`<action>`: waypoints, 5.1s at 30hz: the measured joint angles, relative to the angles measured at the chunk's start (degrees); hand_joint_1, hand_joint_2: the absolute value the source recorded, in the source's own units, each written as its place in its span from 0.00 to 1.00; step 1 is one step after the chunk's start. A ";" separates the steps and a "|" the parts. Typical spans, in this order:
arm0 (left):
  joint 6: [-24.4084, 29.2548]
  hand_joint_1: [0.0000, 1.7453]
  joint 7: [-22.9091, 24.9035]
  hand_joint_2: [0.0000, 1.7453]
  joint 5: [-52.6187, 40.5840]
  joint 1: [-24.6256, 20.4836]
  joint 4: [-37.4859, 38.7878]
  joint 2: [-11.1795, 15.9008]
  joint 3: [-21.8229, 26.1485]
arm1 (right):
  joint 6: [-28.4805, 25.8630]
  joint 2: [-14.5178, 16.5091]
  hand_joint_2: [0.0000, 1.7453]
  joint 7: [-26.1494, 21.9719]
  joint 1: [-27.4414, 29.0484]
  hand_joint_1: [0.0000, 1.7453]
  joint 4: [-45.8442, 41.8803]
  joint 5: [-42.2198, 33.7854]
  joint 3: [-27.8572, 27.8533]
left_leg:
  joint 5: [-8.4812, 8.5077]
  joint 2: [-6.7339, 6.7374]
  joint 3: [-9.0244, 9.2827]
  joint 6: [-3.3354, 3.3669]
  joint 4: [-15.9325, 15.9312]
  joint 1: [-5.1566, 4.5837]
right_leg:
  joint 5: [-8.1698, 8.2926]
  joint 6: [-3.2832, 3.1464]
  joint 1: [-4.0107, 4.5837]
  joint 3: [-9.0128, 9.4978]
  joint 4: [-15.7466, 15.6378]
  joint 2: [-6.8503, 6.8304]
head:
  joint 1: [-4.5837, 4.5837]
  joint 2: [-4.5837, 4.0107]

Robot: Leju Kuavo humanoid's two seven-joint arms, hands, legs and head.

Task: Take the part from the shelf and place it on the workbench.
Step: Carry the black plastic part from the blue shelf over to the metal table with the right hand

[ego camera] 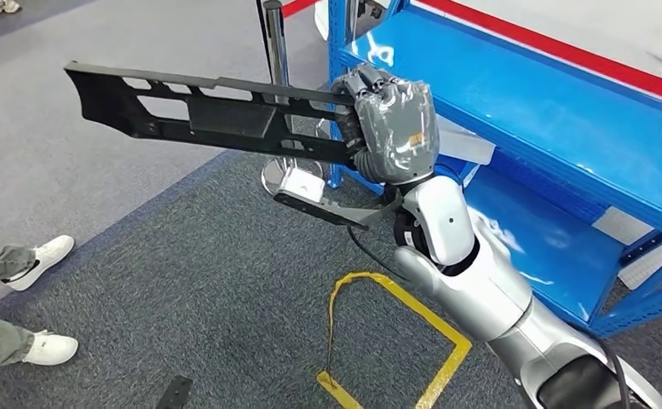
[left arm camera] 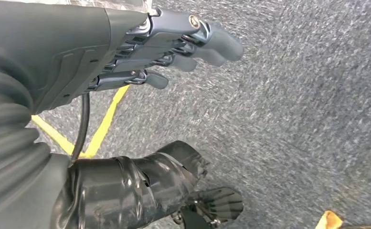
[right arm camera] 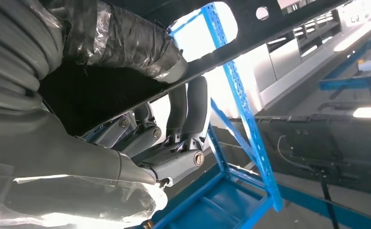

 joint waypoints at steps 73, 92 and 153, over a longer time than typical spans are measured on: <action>5.88 0.00 2.19 1.00 0.23 0.11 0.04 -0.31 -0.78 | 2.76 0.44 1.00 -0.10 0.52 1.00 -0.15 -3.98 0.76 | -3.03 2.22 -5.98 -2.20 10.59 1.29 | -0.06 -0.77 -0.32 0.79 -0.91 -3.05 | -0.61 0.00; 5.87 0.00 2.06 1.00 0.27 -0.14 0.05 -0.21 -0.83 | 3.29 0.26 1.00 -0.16 0.41 1.00 -0.55 -3.99 0.79 | 0.32 -3.23 -0.09 -0.11 -0.15 0.68 | -0.30 1.05 -1.10 0.43 0.50 3.40 | -0.02 0.00; 3.62 0.00 9.54 1.00 -5.16 -0.37 0.06 1.33 -4.43 | 7.07 -7.13 1.00 -0.31 4.26 1.00 -4.66 -2.19 0.72 | 0.53 -4.15 0.11 0.49 -0.66 0.57 | 1.07 1.07 -1.06 -0.31 -0.16 3.72 | -0.36 0.00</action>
